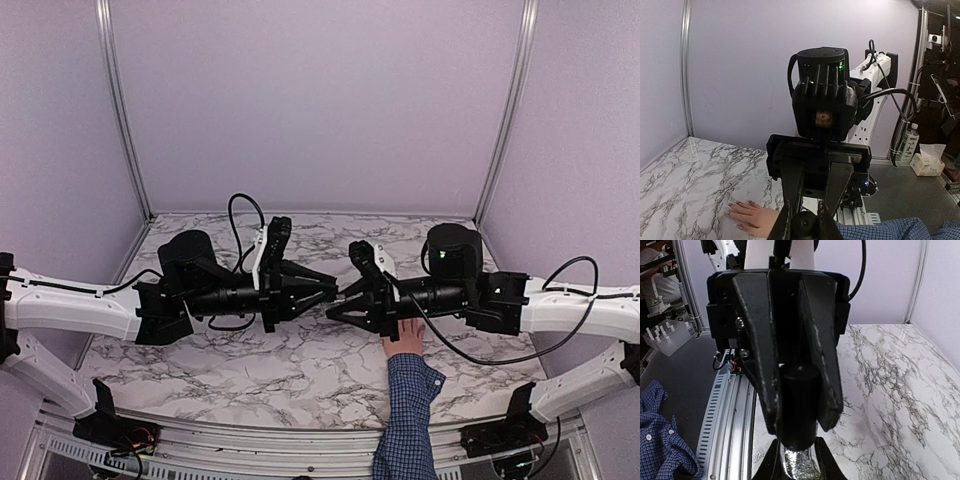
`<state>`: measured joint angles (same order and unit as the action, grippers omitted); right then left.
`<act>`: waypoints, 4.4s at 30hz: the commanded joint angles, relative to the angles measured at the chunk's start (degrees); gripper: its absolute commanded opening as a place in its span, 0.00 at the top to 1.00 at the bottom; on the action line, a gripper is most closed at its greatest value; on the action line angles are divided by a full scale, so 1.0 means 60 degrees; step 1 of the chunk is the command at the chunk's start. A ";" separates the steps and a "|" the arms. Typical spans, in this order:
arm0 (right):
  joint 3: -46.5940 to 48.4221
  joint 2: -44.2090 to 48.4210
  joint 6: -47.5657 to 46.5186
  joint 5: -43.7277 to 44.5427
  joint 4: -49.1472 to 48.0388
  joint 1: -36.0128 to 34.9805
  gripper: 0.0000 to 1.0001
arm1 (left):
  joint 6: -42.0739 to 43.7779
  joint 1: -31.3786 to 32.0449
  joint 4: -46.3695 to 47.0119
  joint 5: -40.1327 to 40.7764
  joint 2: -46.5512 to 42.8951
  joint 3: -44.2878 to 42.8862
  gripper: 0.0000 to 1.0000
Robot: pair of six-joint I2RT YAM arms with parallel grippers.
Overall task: Paint the nails
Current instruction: Screw the nail polish bottle cap onto the nail polish bottle, then pass from the right arm to the left, then put down the nail polish bottle at the center of the board.
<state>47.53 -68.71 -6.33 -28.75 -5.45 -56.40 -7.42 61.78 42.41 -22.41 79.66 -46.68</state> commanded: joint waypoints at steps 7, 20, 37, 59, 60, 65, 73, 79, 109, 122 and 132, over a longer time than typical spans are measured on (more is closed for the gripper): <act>0.0189 0.0412 -0.0877 -0.2633 -0.1154 -0.0019 1.00 | -0.0148 0.0001 0.0167 -0.3375 0.0105 -0.0188 1.00; 0.0180 0.0321 -0.0923 -0.2593 -0.1138 -0.0012 1.00 | -0.0218 -0.0033 0.0111 -0.3466 0.0065 -0.0195 1.00; -0.0181 0.0060 -0.0634 0.0451 -0.0853 -0.0018 1.00 | 0.1016 -0.0629 -0.3404 -0.0836 -0.1717 -0.0457 0.45; -0.0001 -0.0750 -0.0622 -0.0736 -0.1190 -0.0120 1.00 | 0.2899 -0.0013 -0.5764 0.0107 -0.1065 -0.1610 0.66; -0.0001 -0.0751 -0.0636 -0.0755 -0.1194 -0.0121 1.00 | 0.2906 -0.0013 -0.5767 0.0091 -0.1060 -0.1610 0.68; 0.0000 -0.0736 -0.0695 -0.0785 -0.1161 -0.0119 1.00 | 0.2935 0.0001 -0.5734 0.0098 -0.1057 -0.1625 0.87; -0.0064 -0.0769 -0.0507 -0.0731 -0.1283 -0.0096 0.98 | 0.2611 0.0001 -0.5243 0.0256 -0.0939 -0.1519 1.00; -0.0306 -0.0469 -0.0202 -0.0496 -0.1458 0.0100 0.65 | 0.2258 -0.0048 -0.4867 0.1005 -0.1089 -0.1245 1.00; -0.2429 0.1880 0.2079 0.3712 -0.1583 0.2086 0.02 | -0.0894 -0.1383 -0.1307 0.5124 0.0733 0.1244 1.00; -0.2378 0.1523 0.1961 0.3752 -0.1587 0.2099 0.01 | -0.0880 -0.1382 -0.0207 0.5409 0.2255 0.1429 1.00; -0.2253 0.1320 0.1948 0.3774 -0.1595 0.2119 0.01 | -0.0921 -0.1383 0.0175 0.5136 0.3451 0.1201 1.00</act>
<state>32.27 -60.18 4.75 -6.92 -13.72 -44.12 -12.71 53.56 40.42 9.06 98.08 -38.30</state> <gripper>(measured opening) 0.986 0.129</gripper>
